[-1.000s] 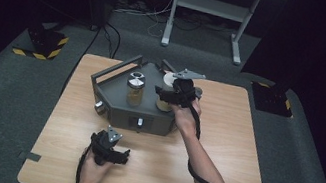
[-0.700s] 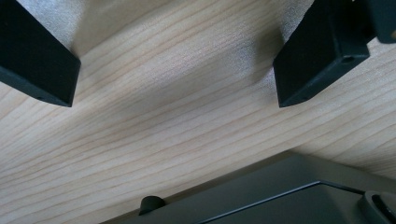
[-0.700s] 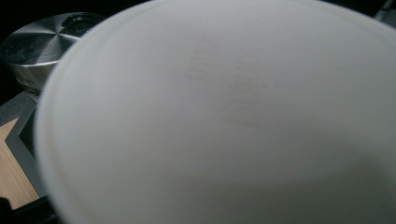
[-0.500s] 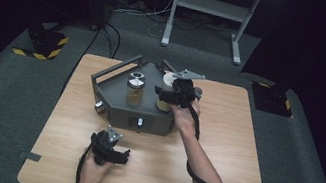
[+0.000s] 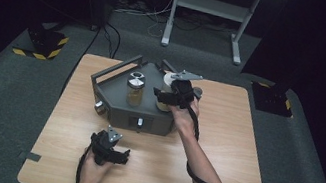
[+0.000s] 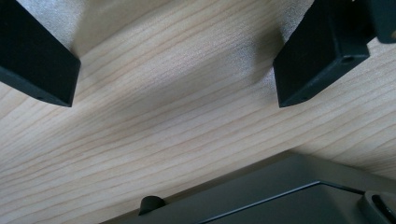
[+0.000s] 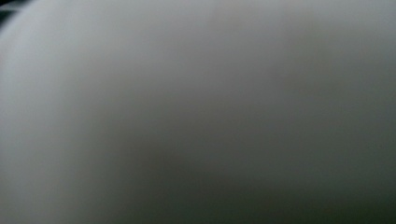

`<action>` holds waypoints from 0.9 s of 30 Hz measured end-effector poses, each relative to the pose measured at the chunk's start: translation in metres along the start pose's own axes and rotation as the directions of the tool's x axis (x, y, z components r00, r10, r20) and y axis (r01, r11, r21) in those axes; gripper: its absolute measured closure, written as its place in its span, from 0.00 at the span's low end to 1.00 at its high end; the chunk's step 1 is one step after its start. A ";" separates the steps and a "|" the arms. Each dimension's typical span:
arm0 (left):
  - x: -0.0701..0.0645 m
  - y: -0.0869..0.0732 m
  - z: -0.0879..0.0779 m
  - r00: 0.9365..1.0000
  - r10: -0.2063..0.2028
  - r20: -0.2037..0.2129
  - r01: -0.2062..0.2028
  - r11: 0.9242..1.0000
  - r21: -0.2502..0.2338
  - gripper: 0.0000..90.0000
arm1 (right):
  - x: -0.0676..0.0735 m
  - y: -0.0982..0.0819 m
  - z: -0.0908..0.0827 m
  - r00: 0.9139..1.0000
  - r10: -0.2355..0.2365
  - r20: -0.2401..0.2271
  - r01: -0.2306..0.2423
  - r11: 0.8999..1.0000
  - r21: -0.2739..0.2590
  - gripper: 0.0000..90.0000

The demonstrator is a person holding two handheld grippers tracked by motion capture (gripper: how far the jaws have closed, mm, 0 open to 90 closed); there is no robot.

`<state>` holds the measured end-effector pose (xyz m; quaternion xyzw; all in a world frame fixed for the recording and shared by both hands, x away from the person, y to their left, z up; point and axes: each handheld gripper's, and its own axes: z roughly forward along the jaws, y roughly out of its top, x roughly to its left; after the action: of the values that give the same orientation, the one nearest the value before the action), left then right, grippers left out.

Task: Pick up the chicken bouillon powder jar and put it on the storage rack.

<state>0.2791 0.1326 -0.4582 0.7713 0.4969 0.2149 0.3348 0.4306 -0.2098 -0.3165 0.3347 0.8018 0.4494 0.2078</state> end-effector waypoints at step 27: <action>0.000 0.000 0.000 1.000 0.000 -0.001 0.000 1.000 0.001 0.00 | -0.021 -0.037 -0.047 0.998 0.013 -0.054 -0.017 0.996 -0.083 0.06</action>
<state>0.2792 0.1322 -0.4581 0.7714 0.4971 0.2153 0.3340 0.4024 -0.2665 -0.3238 0.3195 0.7852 0.4927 0.1966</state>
